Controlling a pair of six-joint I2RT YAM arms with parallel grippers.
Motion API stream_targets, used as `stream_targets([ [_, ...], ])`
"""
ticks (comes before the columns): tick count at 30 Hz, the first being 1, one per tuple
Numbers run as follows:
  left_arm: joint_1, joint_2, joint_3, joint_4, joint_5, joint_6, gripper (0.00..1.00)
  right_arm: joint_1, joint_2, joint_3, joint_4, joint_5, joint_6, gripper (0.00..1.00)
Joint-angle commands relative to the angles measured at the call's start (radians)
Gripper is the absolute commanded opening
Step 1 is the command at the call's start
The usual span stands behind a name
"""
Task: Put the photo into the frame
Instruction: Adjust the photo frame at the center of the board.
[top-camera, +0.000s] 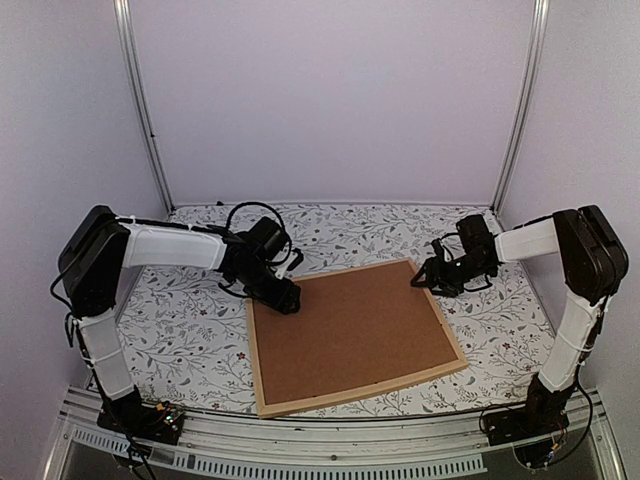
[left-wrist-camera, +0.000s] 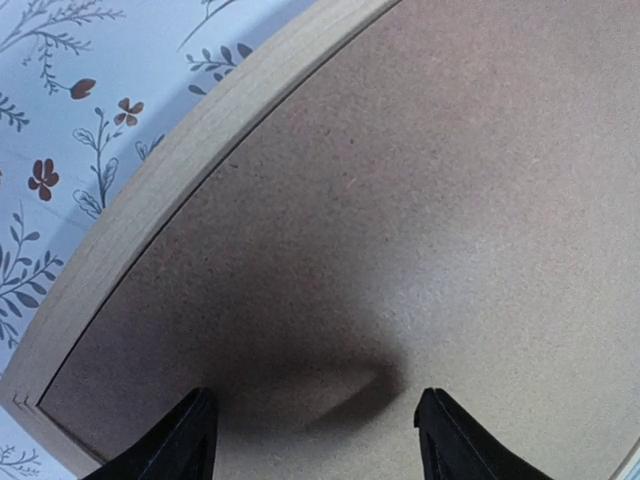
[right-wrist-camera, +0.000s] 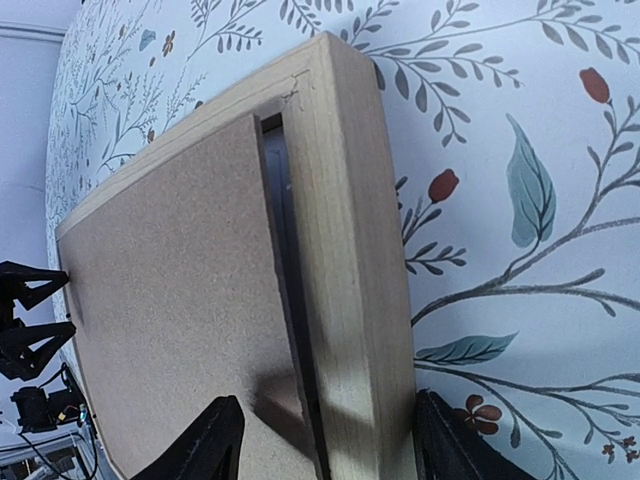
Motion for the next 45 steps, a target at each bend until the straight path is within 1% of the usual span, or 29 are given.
stream_targets([
  [1,-0.069,0.174,-0.096,-0.264,0.036,-0.049,0.71,0.035,0.093,-0.027,-0.076,0.118,-0.015,0.61],
  [5,-0.092,0.202,-0.111,-0.264,0.034,-0.051,0.71,0.051,0.104,-0.012,-0.089,0.147,-0.019,0.6],
  [10,-0.128,0.212,-0.11,-0.288,-0.003,-0.062,0.71,0.09,0.109,0.011,-0.123,0.223,-0.019,0.56],
  [14,-0.15,0.175,-0.085,-0.302,-0.057,-0.076,0.71,0.122,0.101,0.03,-0.152,0.304,-0.015,0.53],
  [20,-0.143,0.119,-0.027,-0.293,-0.041,-0.06,0.71,0.131,0.087,0.052,-0.18,0.355,-0.022,0.49],
  [26,-0.093,0.053,0.028,-0.261,0.036,-0.042,0.71,0.132,0.085,0.066,-0.191,0.357,-0.036,0.48],
  [34,0.034,-0.076,0.085,-0.203,0.022,-0.078,0.74,0.131,0.089,0.075,-0.195,0.351,-0.042,0.49],
  [39,0.113,-0.076,0.099,-0.126,0.032,-0.107,0.74,0.131,0.093,0.081,-0.194,0.343,-0.044,0.49],
  [45,0.128,-0.031,0.183,-0.096,0.063,-0.122,0.74,0.132,0.096,0.089,-0.198,0.339,-0.046,0.49],
])
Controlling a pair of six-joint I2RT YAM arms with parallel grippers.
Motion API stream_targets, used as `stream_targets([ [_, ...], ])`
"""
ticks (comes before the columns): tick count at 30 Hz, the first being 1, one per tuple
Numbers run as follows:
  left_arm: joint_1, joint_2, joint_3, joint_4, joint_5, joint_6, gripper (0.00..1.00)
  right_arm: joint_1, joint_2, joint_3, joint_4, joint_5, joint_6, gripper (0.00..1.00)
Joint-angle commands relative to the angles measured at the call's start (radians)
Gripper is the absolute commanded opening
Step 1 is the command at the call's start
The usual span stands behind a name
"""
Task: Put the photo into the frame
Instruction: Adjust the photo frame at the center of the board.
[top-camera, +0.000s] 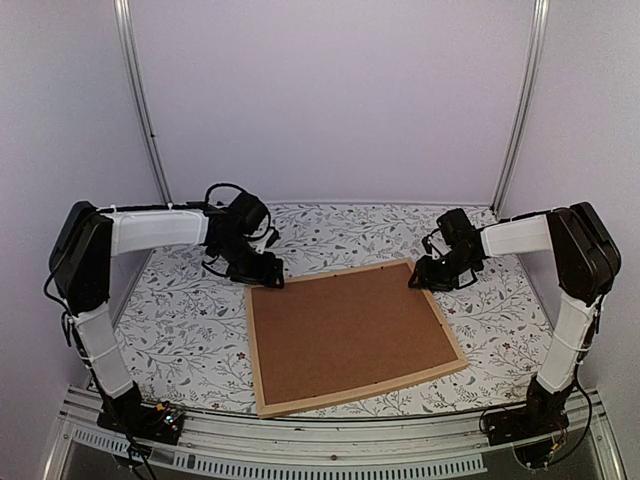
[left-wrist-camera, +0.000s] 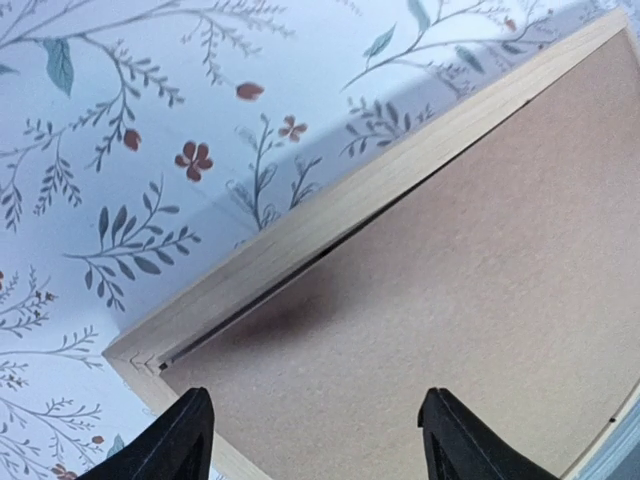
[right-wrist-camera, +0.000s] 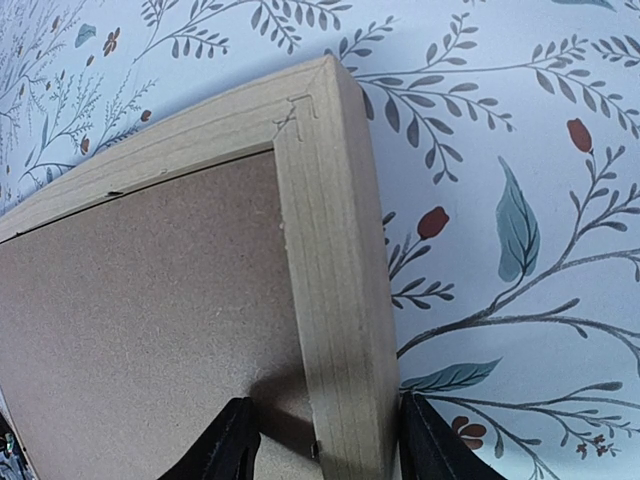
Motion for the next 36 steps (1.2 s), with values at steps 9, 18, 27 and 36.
stream_targets([
  [9,-0.008,0.039,0.102,0.087,0.109,-0.03,0.74,0.02,0.077,-0.023,-0.078,0.051,-0.018,0.5],
  [18,-0.09,0.194,-0.042,0.151,0.132,-0.072,0.72,0.019,0.075,-0.023,-0.08,0.048,-0.017,0.5],
  [27,-0.137,0.222,-0.121,0.148,0.018,-0.099,0.72,0.019,0.078,-0.02,-0.079,0.043,-0.02,0.5],
  [36,-0.119,0.065,-0.108,0.191,-0.009,-0.064,0.74,0.016,0.065,-0.027,-0.074,0.017,-0.019,0.54],
])
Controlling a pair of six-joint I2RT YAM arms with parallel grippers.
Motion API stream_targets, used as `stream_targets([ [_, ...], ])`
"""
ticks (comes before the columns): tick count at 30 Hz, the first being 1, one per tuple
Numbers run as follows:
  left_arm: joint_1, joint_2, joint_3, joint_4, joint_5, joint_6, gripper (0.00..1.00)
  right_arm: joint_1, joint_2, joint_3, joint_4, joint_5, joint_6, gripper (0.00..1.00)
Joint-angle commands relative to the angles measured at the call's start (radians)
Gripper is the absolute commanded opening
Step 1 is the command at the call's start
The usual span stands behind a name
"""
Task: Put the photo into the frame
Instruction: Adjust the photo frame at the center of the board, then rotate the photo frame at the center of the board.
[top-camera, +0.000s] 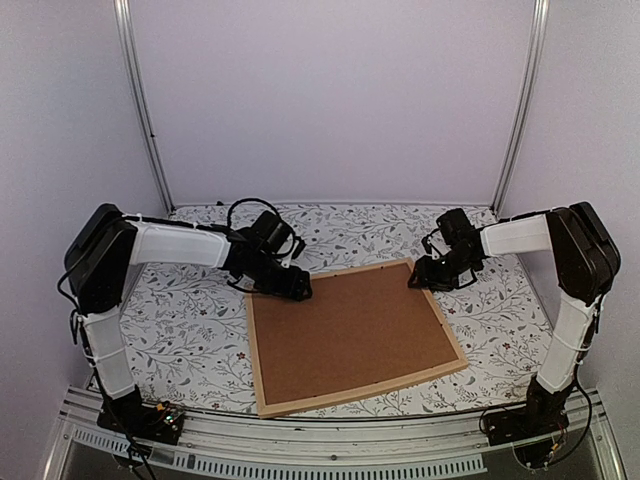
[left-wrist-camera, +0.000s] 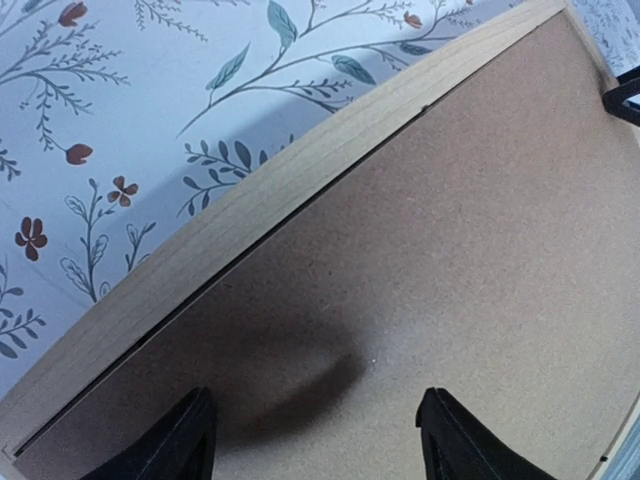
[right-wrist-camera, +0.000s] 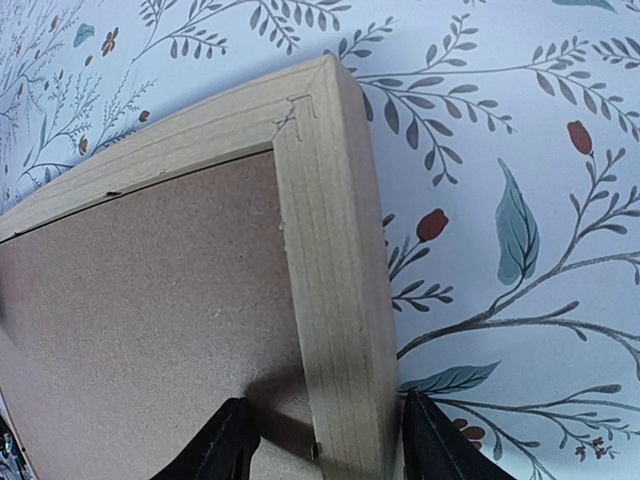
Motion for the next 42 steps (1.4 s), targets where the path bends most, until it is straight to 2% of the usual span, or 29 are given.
stream_targets([
  [1,0.016,-0.03,-0.036,-0.082,-0.008,0.013,0.75,0.011,0.061,-0.034,-0.064,0.003,-0.014,0.54],
  [8,0.141,-0.067,0.02,-0.063,0.009,0.042,0.82,-0.032,-0.023,-0.063,-0.023,-0.095,-0.009,0.62],
  [12,0.194,-0.007,0.076,-0.069,0.037,0.058,0.83,-0.045,-0.112,-0.081,-0.053,-0.076,0.006,0.71],
  [15,0.208,0.045,0.12,-0.074,0.056,0.07,0.83,-0.047,-0.175,-0.116,-0.099,-0.036,0.018,0.75],
  [21,0.212,0.121,0.192,-0.075,0.099,0.087,0.83,-0.047,-0.349,-0.256,-0.176,-0.003,0.096,0.78],
  [27,0.21,0.154,0.201,-0.062,0.142,0.083,0.82,-0.02,-0.542,-0.384,-0.274,-0.004,0.199,0.8],
  [42,0.205,0.163,0.187,-0.035,0.163,0.077,0.82,0.143,-0.781,-0.538,-0.414,0.036,0.427,0.8],
])
